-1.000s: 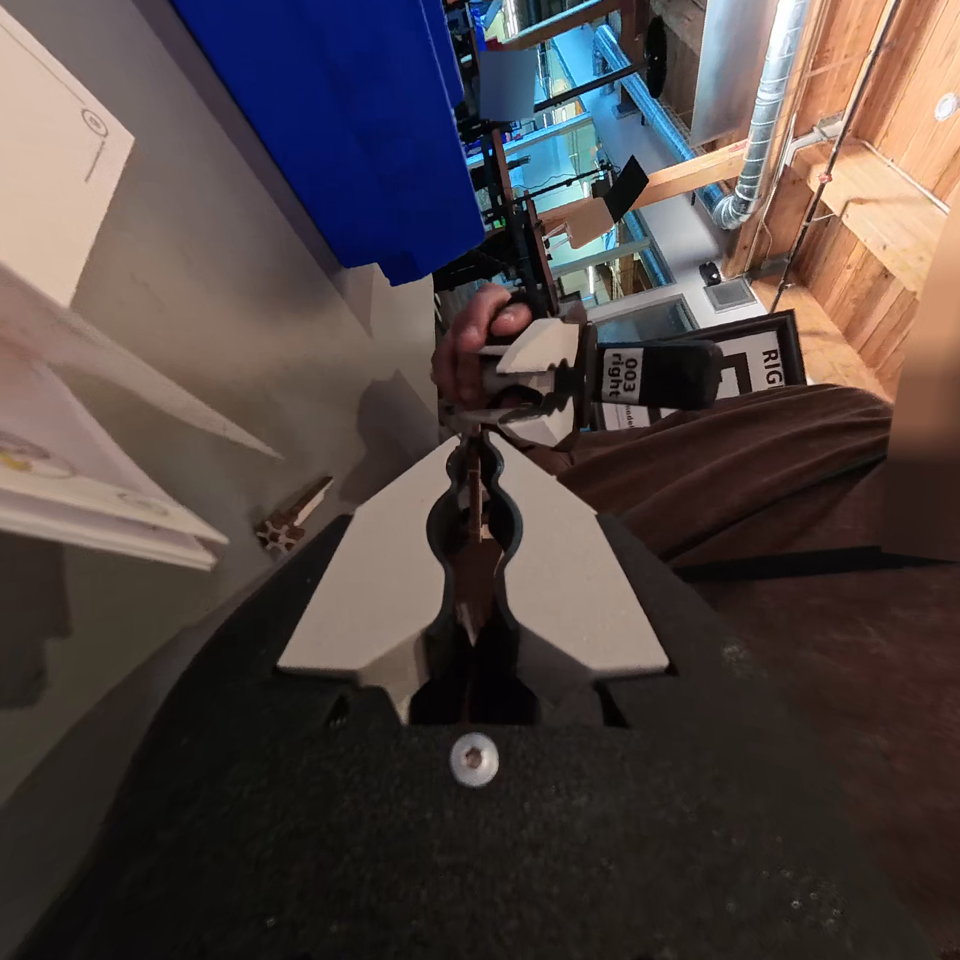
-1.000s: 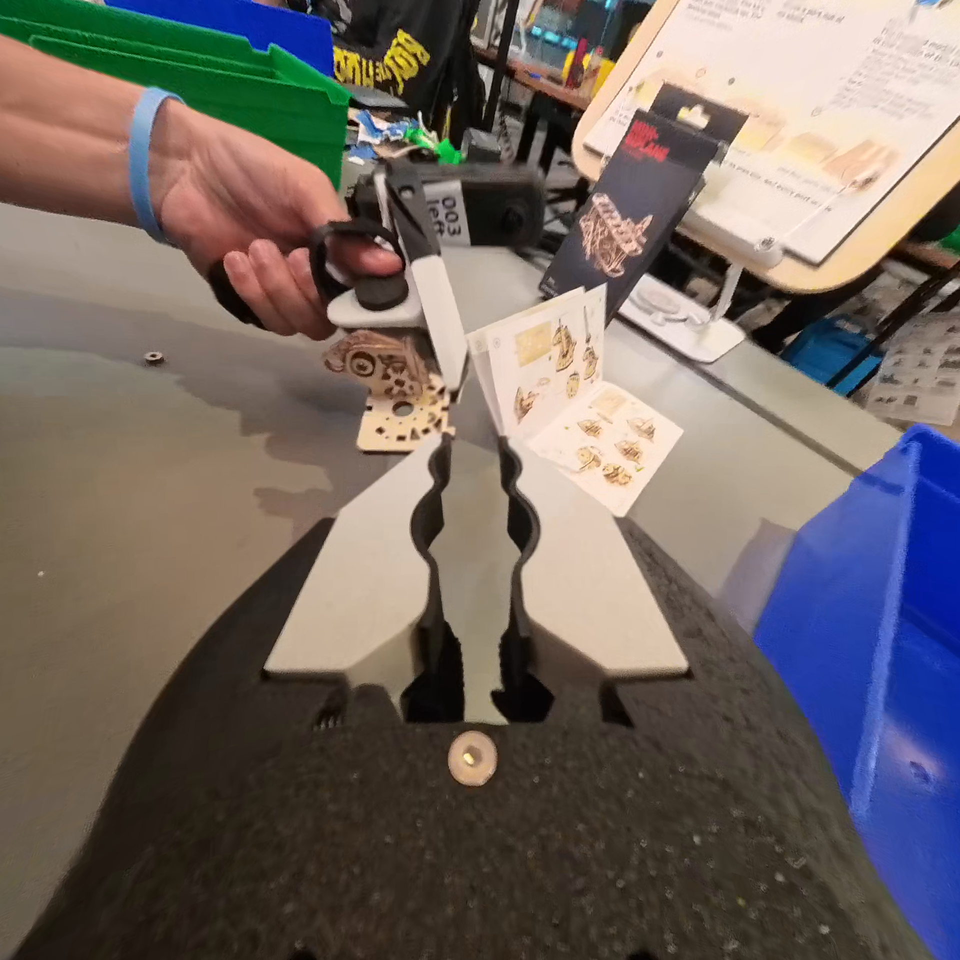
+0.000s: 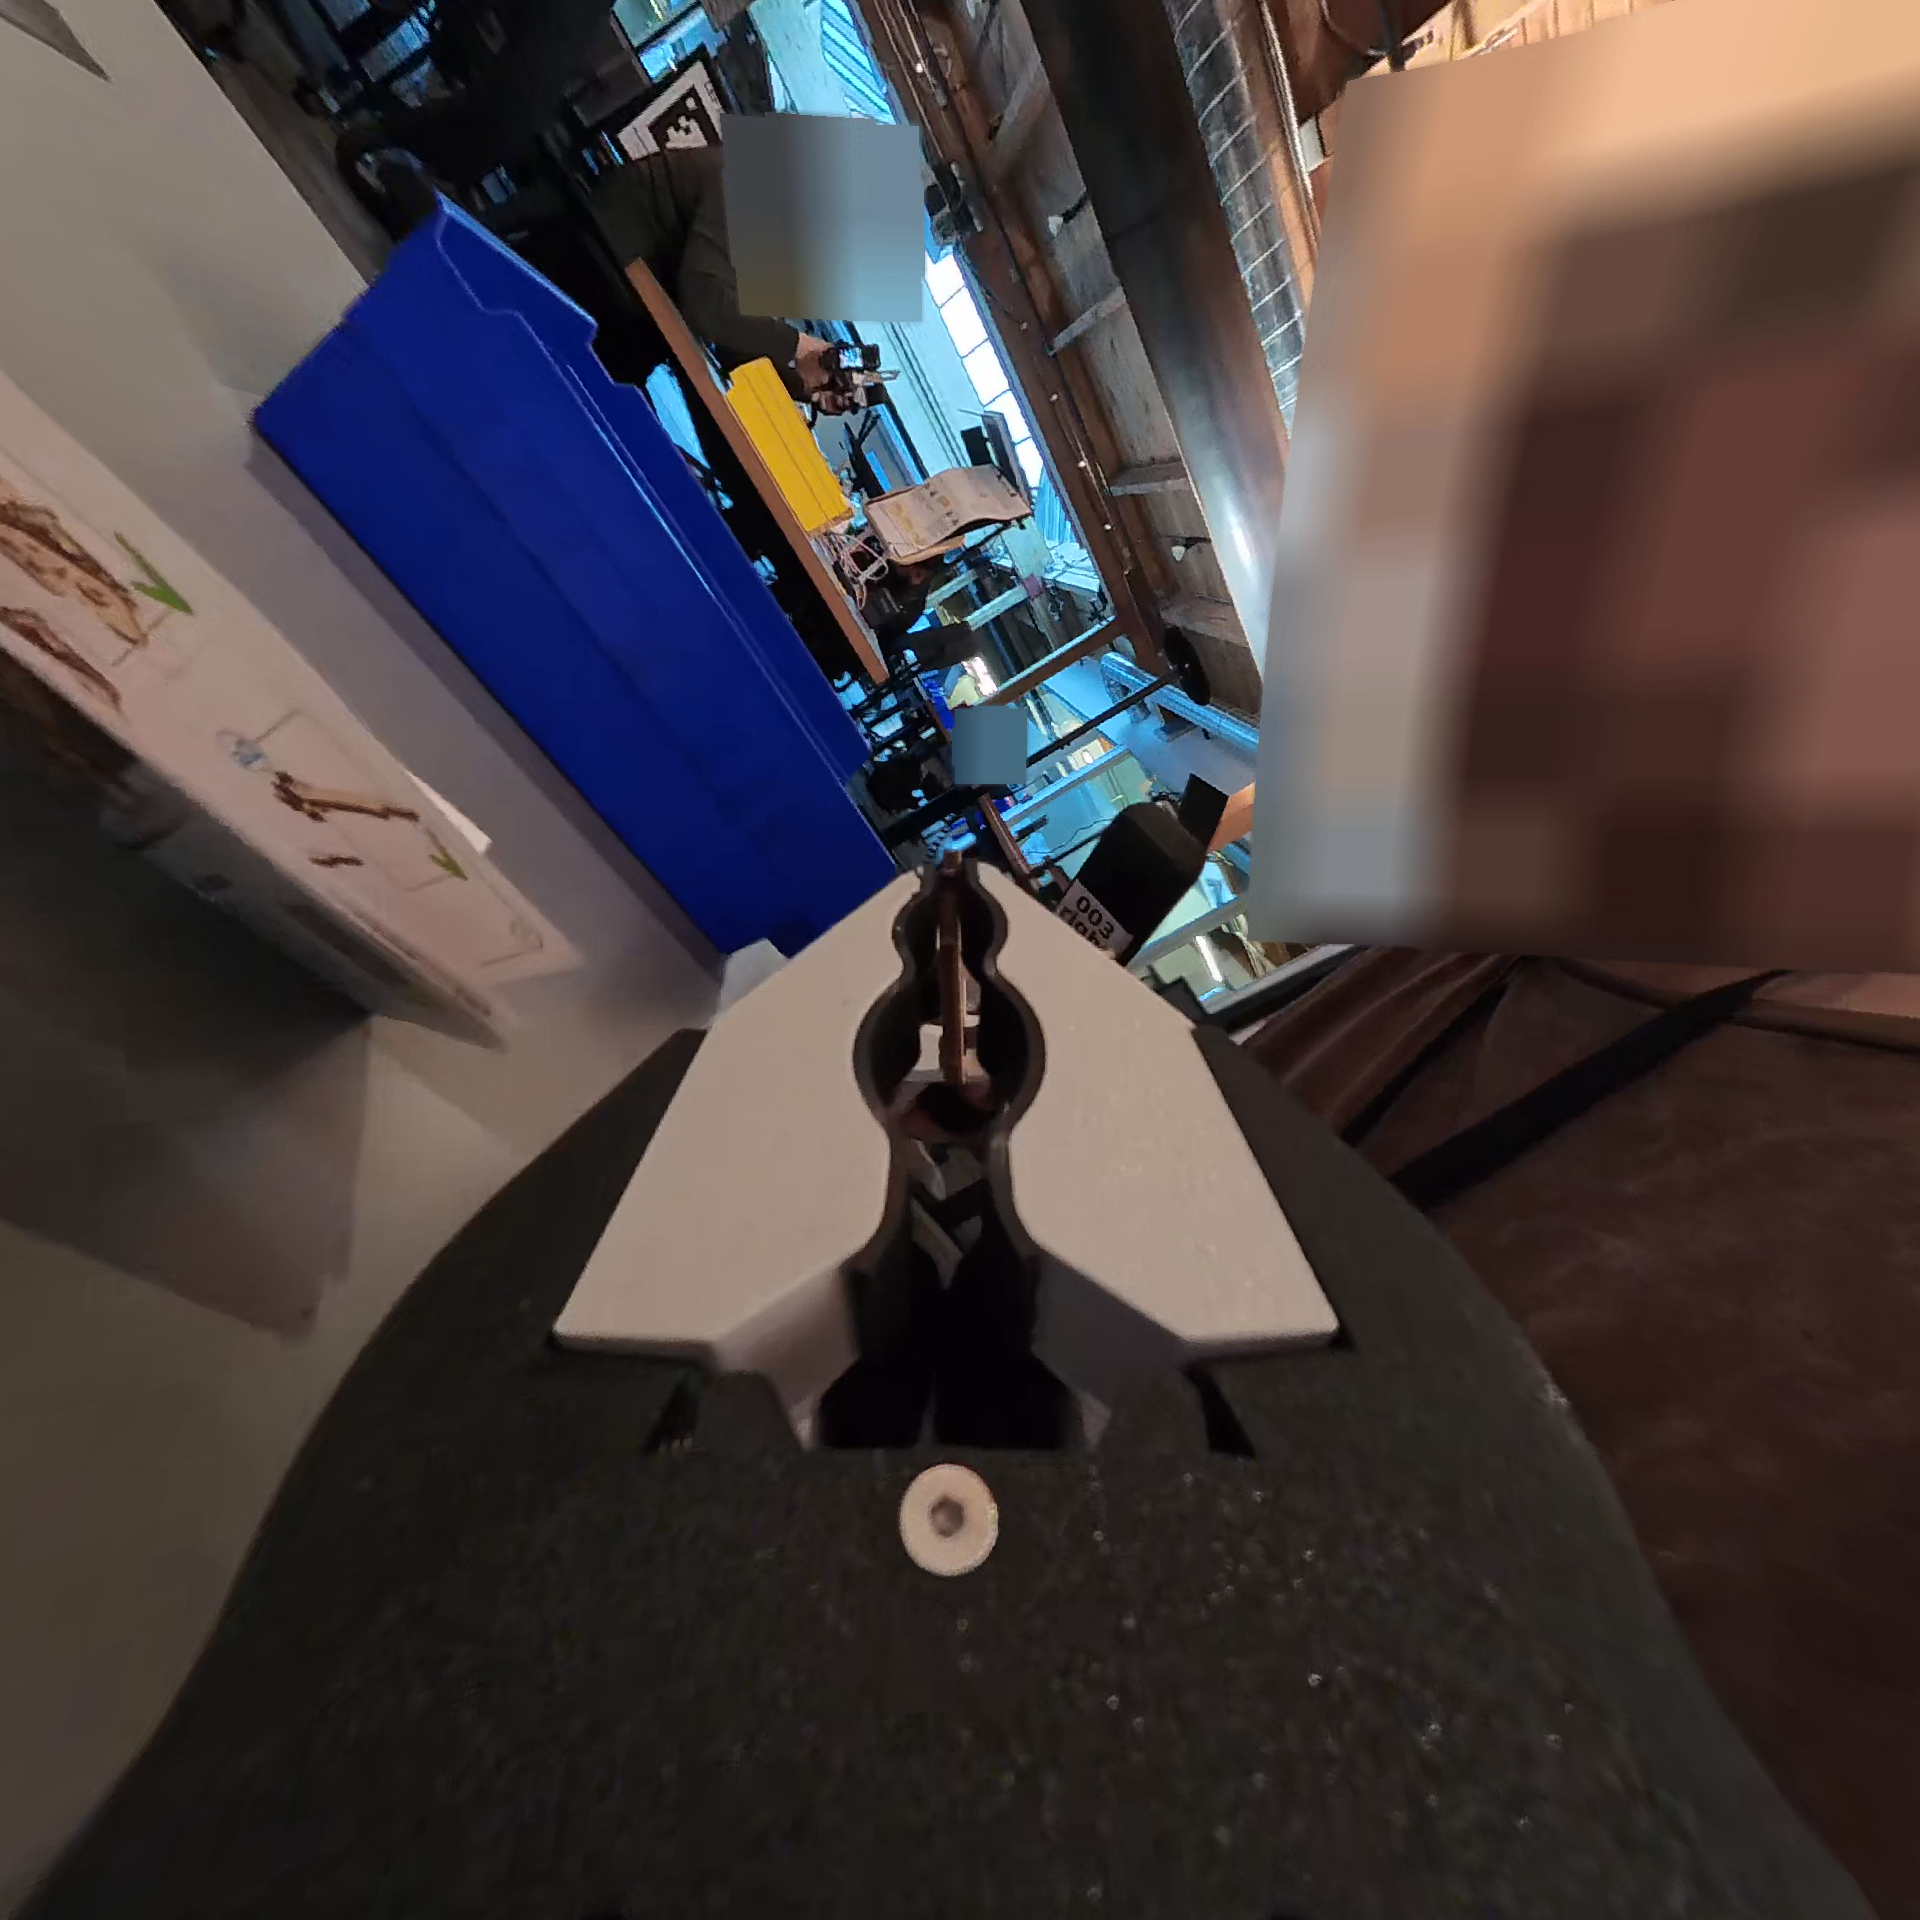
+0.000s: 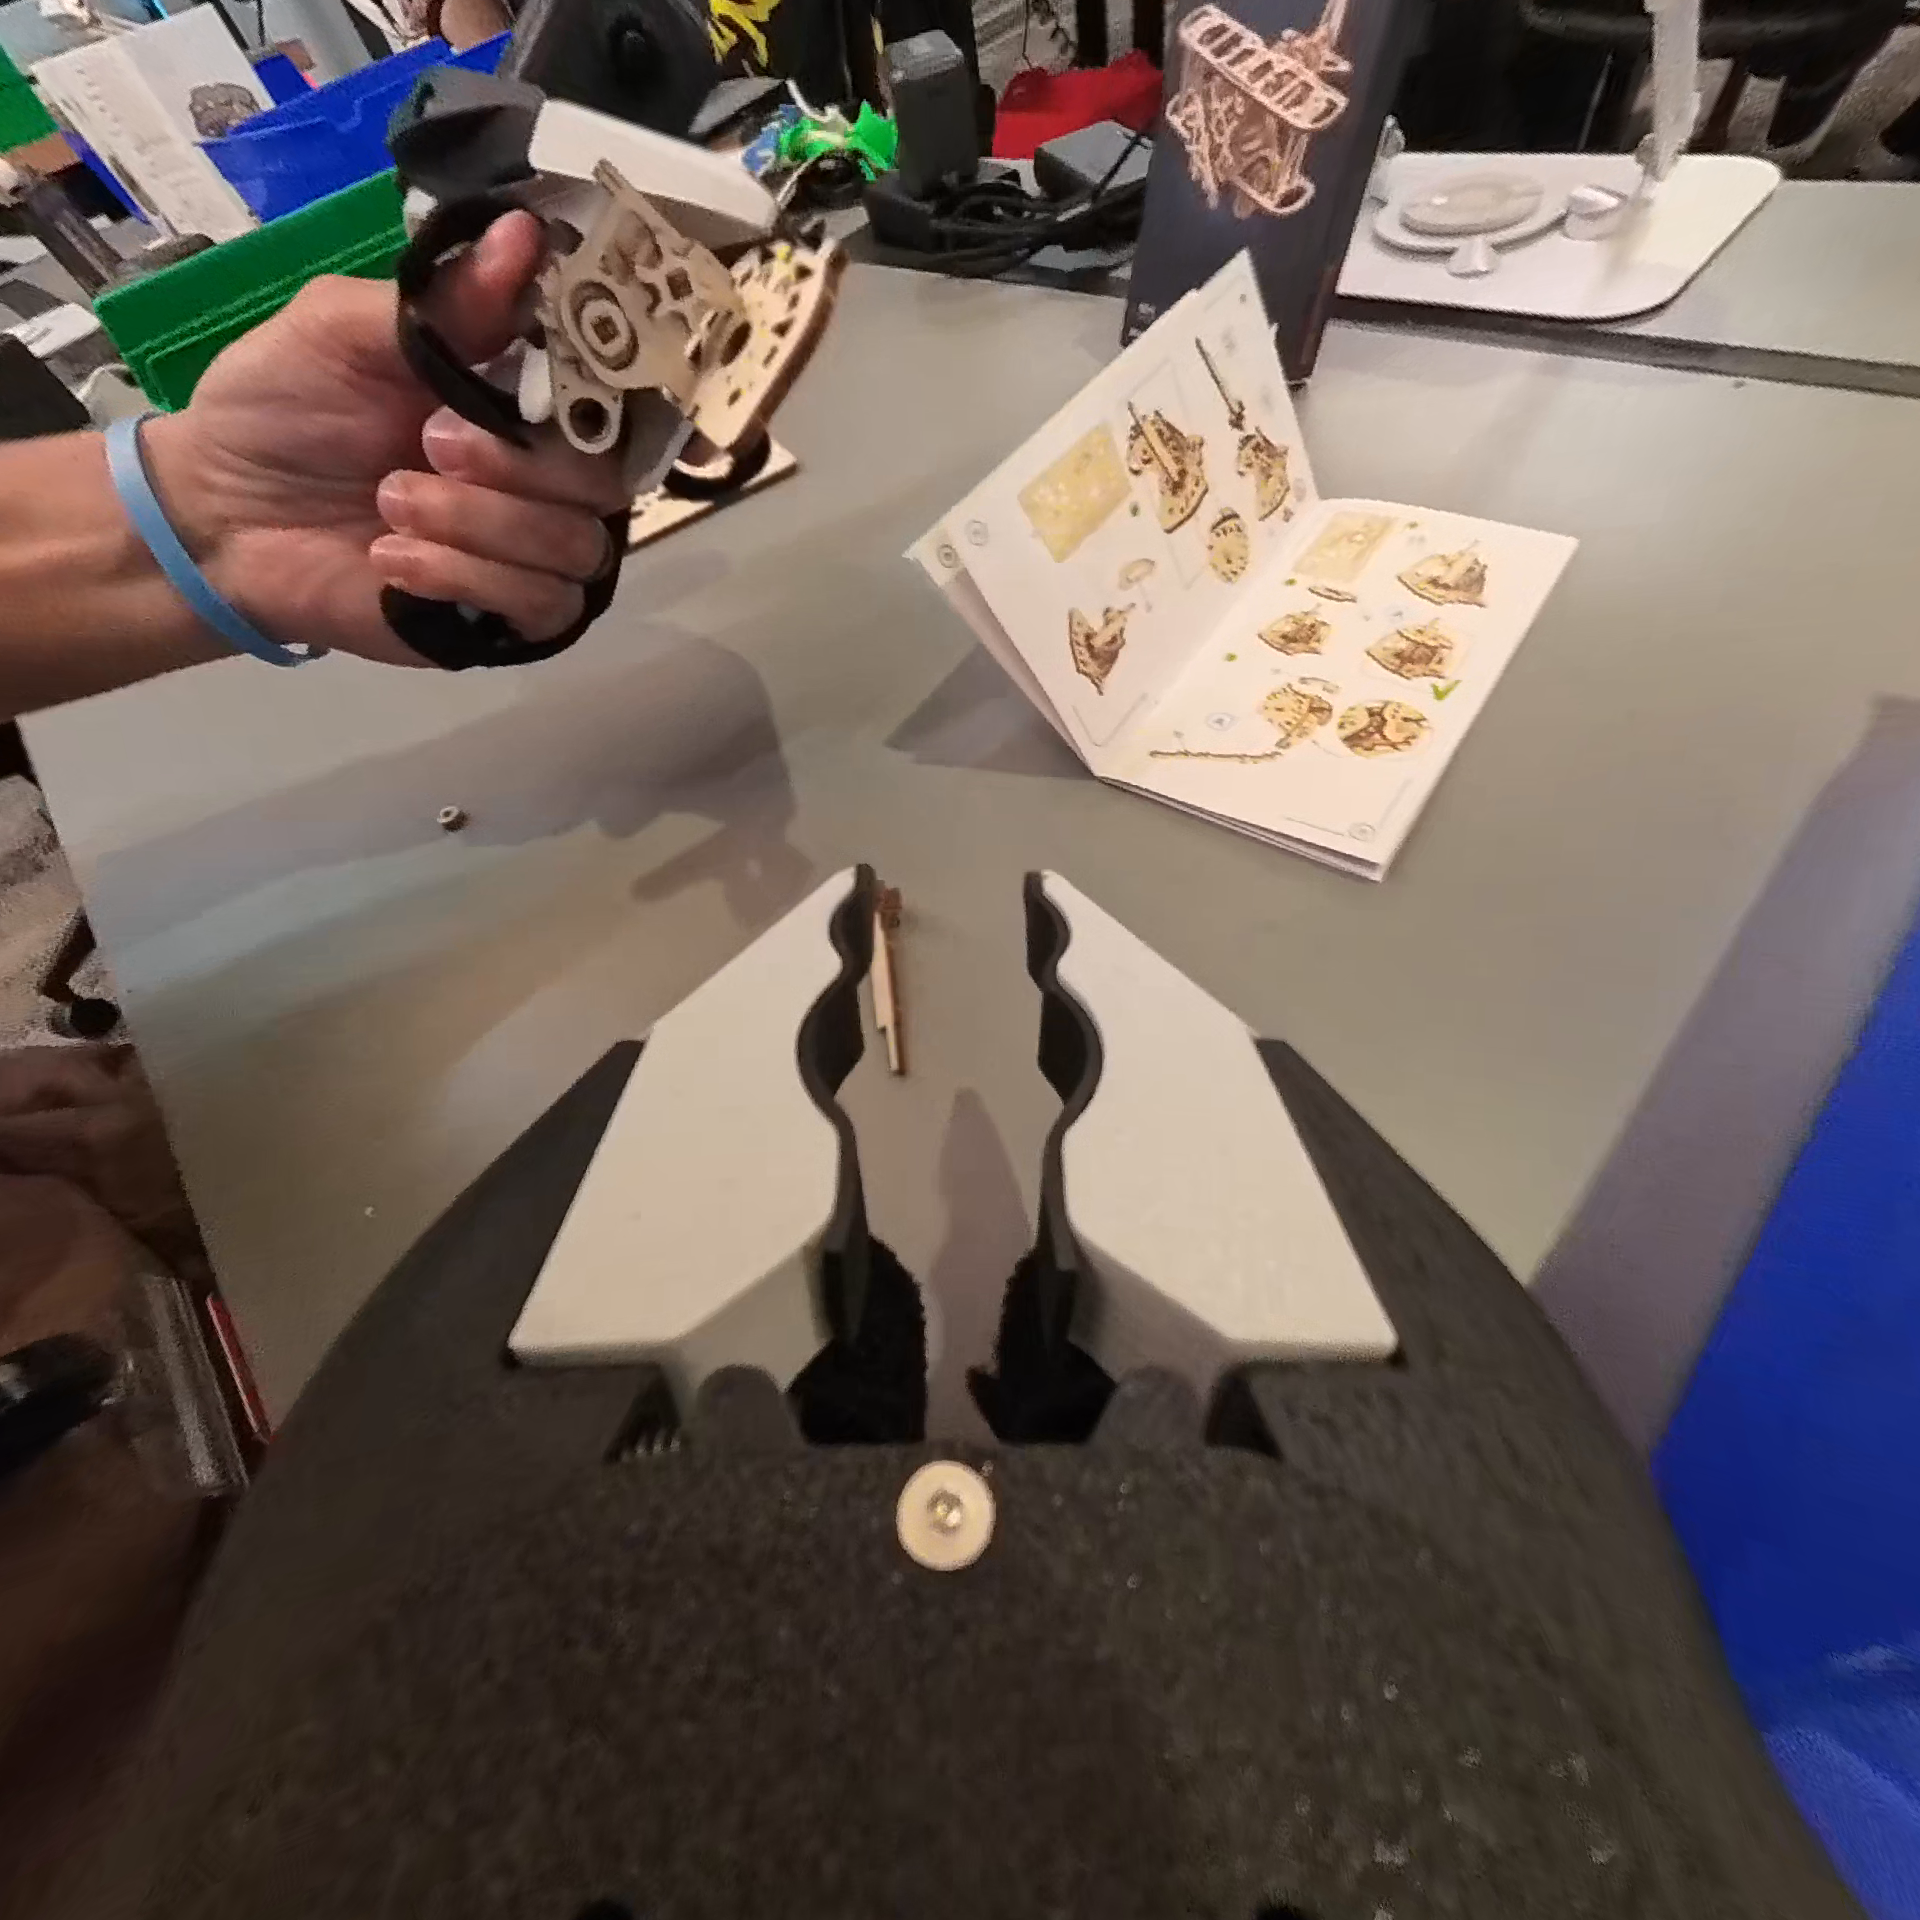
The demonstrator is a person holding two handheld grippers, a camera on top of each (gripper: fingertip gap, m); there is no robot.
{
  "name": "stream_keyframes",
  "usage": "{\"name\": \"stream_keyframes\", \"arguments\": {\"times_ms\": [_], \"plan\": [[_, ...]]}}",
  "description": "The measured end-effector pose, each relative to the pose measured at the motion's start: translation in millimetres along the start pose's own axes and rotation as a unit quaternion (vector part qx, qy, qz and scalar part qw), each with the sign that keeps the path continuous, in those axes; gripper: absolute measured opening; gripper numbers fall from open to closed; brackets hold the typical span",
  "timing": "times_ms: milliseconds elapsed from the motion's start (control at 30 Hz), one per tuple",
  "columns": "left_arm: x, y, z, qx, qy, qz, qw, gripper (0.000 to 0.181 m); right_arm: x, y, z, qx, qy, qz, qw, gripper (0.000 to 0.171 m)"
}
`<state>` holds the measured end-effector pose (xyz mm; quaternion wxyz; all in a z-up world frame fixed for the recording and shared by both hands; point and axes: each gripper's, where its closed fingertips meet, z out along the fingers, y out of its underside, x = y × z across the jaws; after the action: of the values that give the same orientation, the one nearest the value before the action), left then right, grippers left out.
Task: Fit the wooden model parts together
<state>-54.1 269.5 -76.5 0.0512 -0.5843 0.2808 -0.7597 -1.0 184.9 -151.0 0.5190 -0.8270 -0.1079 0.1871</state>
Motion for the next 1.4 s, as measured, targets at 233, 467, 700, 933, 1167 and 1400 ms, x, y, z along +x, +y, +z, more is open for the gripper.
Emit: {"name": "stream_keyframes", "arguments": {"times_ms": [233, 467, 700, 933, 1167, 1400], "plan": [[-2.1, -11.3, 6.8, 0.004, 0.001, 0.001, 1.0, 0.001, 3.3, 3.4, -2.5, -0.001, -0.011, 0.017, 1.0, 0.028], [-16.1, -18.9, 0.6, 0.008, -0.022, -0.006, 1.0, 0.001, 8.2, 9.5, -1.3, -0.011, -0.009, 0.023, 1.0, 0.028], [-28.7, -16.4, -5.4, 0.004, -0.043, -0.011, 0.999, 0.001, 0.8, 37.2, 4.3, -0.089, -0.032, 0.002, 0.995, 0.021], [-47.9, -2.9, -24.8, 0.0, -0.119, -0.007, 0.993, 0.001, -13.3, 58.6, 17.5, -0.145, -0.039, -0.059, 0.987, 0.022], [-41.8, 3.6, -50.2, 0.016, -0.166, 0.025, 0.986, 0.001, -15.9, 70.0, 31.5, -0.173, -0.03, -0.092, 0.98, 0.015], [-30.4, 16.0, -72.2, 0.024, -0.218, 0.09, 0.972, 0.001, -17.4, 68.7, 38.1, -0.179, -0.013, -0.093, 0.979, 0.001]]}}
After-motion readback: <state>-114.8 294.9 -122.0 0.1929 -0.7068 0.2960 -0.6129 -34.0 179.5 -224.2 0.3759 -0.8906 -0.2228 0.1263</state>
